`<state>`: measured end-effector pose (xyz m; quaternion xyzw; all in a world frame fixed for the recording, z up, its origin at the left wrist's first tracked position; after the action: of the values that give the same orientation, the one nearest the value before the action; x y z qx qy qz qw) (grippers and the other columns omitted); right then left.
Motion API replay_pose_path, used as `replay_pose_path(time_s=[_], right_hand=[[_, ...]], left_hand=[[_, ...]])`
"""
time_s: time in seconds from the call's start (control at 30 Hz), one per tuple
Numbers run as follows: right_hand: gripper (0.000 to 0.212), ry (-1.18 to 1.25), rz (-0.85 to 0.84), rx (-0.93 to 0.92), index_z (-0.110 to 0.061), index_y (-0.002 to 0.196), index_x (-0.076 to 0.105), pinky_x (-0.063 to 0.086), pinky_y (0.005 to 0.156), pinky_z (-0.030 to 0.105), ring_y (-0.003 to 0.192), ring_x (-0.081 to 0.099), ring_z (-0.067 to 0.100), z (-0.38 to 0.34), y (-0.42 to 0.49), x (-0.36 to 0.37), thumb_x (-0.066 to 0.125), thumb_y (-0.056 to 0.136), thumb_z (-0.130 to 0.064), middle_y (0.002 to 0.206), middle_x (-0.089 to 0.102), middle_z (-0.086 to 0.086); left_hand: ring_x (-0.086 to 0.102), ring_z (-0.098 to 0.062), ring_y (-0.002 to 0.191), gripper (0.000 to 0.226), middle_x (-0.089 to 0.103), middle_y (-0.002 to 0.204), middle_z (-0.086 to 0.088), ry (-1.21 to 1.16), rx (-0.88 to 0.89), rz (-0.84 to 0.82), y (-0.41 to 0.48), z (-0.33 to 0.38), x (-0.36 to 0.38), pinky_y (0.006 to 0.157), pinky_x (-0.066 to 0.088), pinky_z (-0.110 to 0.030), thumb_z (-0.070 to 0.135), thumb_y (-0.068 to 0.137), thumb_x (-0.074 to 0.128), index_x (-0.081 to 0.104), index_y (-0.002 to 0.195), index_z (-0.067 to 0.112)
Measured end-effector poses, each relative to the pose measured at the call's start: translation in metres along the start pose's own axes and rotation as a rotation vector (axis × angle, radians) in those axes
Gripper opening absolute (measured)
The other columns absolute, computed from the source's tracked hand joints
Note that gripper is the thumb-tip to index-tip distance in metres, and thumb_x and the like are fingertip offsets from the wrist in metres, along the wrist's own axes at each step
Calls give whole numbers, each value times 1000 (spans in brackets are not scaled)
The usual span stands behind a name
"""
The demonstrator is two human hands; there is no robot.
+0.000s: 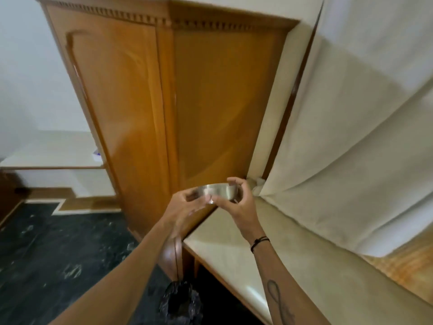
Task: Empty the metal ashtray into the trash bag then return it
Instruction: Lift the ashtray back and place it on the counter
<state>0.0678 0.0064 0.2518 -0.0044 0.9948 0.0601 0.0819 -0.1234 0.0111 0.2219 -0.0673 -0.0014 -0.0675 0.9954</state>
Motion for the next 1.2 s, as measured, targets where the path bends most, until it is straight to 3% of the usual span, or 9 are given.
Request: replay_pose_path(time_s=[0.13,0.27,0.43,0.57,0.63,0.73,0.87,1.0,1.2], right_hand=[[120,-256,-159,-14,-27,167,35,42,122,27,149,45,5,-14,13,-52,103,69,-42,166,46,-10],[142,-347,-201,-6,-19,173,17,35,131,38,159,36,15,-19,30,-94,106,64,-40,175,35,-3],[133,-385,-216,-34,-20,170,30,41,129,48,154,47,20,-7,58,-144,105,61,-38,167,48,0],[109,-374,-214,-44,-42,153,47,47,124,44,143,58,15,11,72,-170,104,62,-19,149,62,-10],[104,-368,-209,-29,-41,149,52,49,123,42,140,59,13,24,74,-174,104,63,-14,146,65,-11],[116,-333,-204,38,-25,160,47,51,121,47,141,59,17,58,80,-177,105,60,-20,150,63,-5],[123,-335,-187,119,-26,165,41,54,117,40,142,58,19,105,79,-171,105,61,-16,153,62,-5],[124,-347,-157,259,-24,167,36,50,118,40,146,53,19,179,64,-162,105,64,-18,158,56,-6],[130,-376,-187,468,-26,172,23,44,122,36,152,49,21,291,34,-145,104,70,-33,166,50,-2]], left_hand=[[75,-11,122,88,81,130,8,179,77,-41,20,38,31,109,57,-33,26,59,106,70,140,27],[71,3,125,96,76,134,16,320,174,-93,43,63,72,113,53,-23,9,58,107,64,140,35],[60,-15,143,110,66,153,3,423,211,-97,70,68,118,125,46,-35,10,62,106,54,159,20],[54,-19,147,114,60,159,-1,456,165,-107,90,56,144,129,41,-41,6,65,103,47,163,17],[50,-21,152,116,57,162,-1,468,127,-125,97,46,151,132,38,-44,7,65,103,44,165,19],[46,-22,156,123,54,166,0,461,40,-148,115,20,156,133,36,-49,10,62,105,41,167,20],[47,-23,156,129,54,167,-2,485,-57,-157,134,-23,161,131,40,-48,5,61,105,37,170,18],[61,-17,135,115,69,131,21,598,-119,-200,146,-89,168,109,55,-37,8,63,104,48,163,20],[68,-24,126,113,73,136,2,666,-279,-257,148,-196,169,107,62,-44,25,62,103,49,160,34]])
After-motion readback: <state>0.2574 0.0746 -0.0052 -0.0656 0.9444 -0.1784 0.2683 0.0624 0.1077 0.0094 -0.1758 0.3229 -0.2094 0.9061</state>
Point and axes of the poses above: each hand's wrist, its own y-axis towards the middle knuckle, its own x-axis out of the palm, z = x × y, the point moved 8 cm from there along y, towards the middle knuckle
